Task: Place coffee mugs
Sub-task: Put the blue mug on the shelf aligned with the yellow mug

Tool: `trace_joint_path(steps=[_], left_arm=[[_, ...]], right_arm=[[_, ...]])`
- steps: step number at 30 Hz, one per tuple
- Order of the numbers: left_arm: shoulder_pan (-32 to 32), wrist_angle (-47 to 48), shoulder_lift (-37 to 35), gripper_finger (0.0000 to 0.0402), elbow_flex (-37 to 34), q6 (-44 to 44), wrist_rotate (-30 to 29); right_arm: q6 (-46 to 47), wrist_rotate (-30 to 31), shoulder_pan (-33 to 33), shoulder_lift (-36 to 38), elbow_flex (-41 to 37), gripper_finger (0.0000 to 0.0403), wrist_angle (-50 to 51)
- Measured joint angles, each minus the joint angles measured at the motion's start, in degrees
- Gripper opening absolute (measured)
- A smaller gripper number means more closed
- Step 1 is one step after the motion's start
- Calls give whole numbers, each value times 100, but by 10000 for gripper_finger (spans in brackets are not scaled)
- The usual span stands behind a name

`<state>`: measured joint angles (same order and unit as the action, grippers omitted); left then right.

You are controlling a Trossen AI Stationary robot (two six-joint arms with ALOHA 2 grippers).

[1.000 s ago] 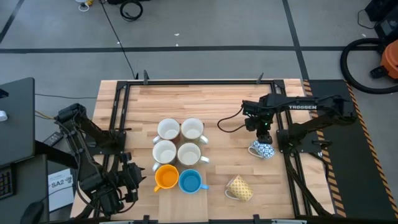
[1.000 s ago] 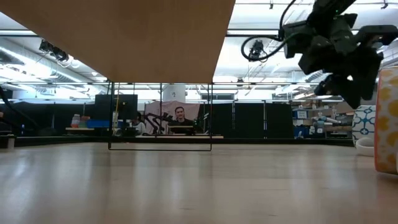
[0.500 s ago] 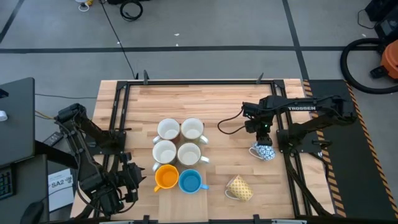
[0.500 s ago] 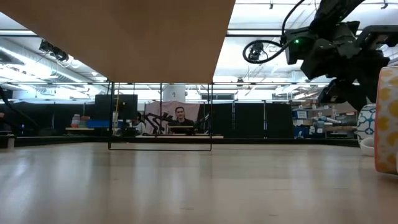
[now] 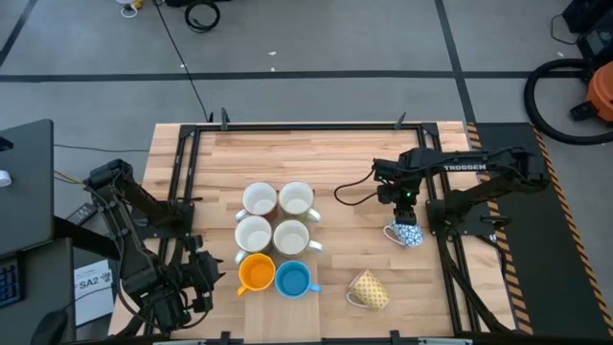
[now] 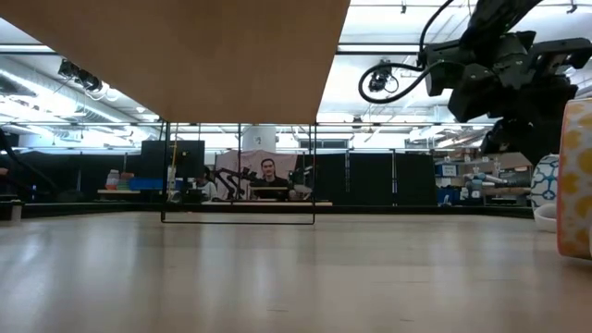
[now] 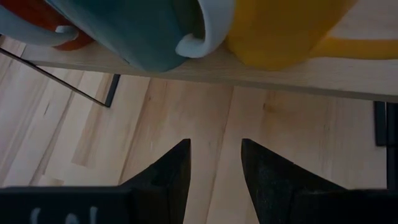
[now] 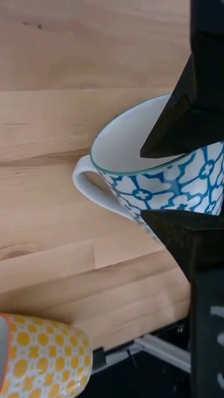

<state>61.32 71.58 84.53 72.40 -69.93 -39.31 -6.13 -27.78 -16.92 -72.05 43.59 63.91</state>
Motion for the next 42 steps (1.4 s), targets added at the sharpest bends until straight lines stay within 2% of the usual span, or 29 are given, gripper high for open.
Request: trace_joint_path(steps=[5,25,42], left_arm=[[-1,-7,-1,149,0,0,0],[-1,-49,0,149,0,0,2],[-2,-51,0,149,0,0,1]], right_arm=[[-21,247,149,0,0,149,14],[-249,106,705,-23,-31,148,45],[-304,-95,911,-1575,-24,118,98]])
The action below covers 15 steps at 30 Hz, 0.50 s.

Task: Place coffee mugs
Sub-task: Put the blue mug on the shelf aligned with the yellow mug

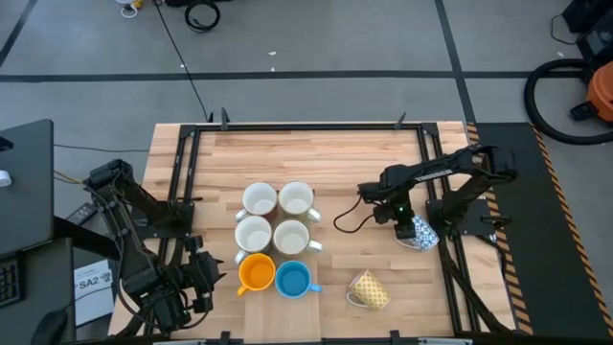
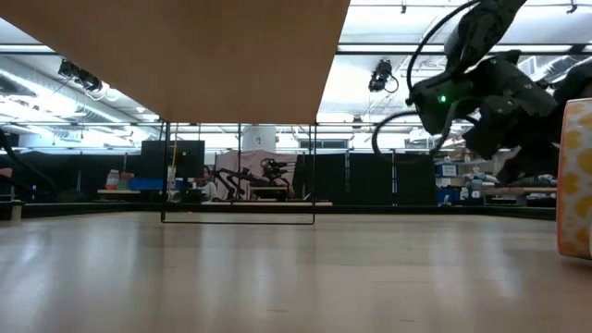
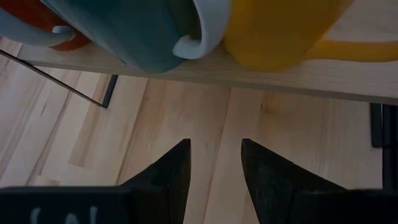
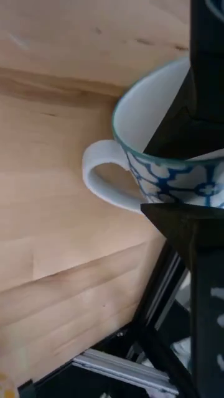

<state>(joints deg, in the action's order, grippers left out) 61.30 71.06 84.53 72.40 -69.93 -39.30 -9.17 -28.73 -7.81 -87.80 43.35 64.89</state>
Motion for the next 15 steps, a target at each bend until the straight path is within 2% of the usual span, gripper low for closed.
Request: trace_joint_path(steps=[8,15], left_arm=[[2,1,0,149,0,0,1],[0,1,0,149,0,0,0]], right_arm=[[54,-145,-3,-192,20,74,117],[205,-85,-3,-170,245,60,657]])
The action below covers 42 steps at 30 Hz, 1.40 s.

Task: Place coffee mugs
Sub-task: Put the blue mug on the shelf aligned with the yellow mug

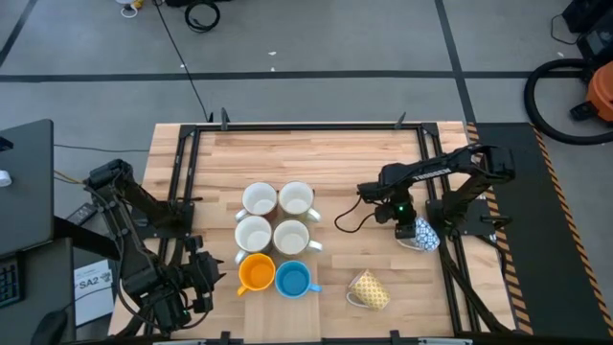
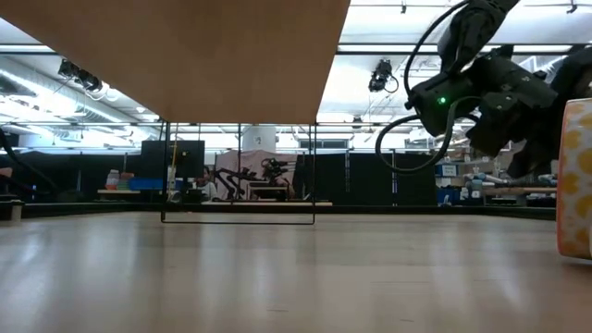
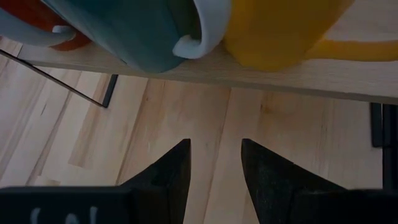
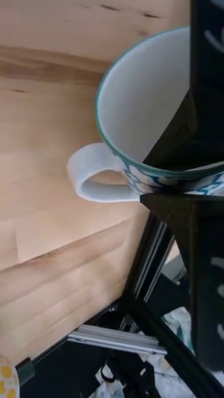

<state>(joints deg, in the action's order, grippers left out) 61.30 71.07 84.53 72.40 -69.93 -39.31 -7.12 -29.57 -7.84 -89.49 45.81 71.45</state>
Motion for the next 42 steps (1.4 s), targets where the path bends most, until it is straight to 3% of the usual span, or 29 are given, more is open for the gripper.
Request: trace_joint_path(steps=[10,16,42], left_arm=[[0,0,0,149,0,1,2],[1,0,0,149,0,2,0],[2,-2,2,149,0,7,2]], right_arm=[[268,243,166,0,506,43,324],[287,782,379,0,1108,39,830],[1157,1764,1315,2,3536,28,1744]])
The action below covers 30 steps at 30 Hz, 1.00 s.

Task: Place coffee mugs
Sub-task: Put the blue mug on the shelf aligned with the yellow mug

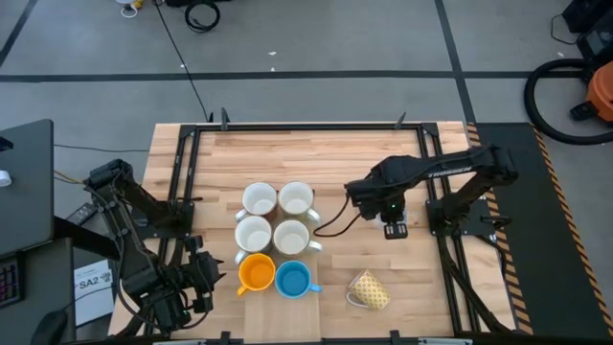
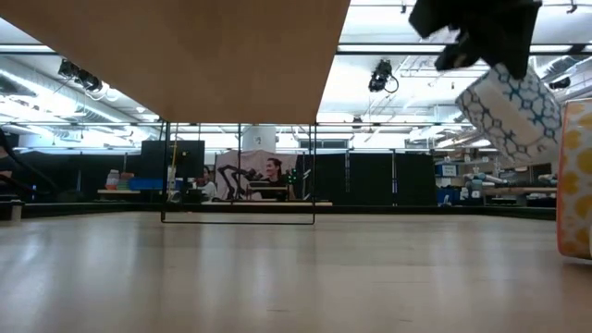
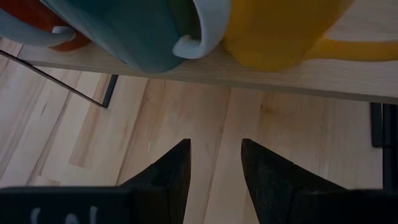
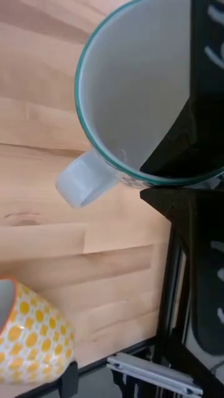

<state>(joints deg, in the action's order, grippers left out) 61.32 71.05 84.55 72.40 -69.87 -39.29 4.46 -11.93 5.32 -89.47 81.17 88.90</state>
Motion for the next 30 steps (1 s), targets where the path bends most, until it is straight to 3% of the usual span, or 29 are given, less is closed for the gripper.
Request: trace_joint_path(steps=[15,30], left_arm=[[0,0,0,149,0,0,0],[0,-9,0,149,-2,2,0]], right_arm=[[801,358,772,3,1298,28,67],[1712,357,2016,-22,1335,29,-1646]])
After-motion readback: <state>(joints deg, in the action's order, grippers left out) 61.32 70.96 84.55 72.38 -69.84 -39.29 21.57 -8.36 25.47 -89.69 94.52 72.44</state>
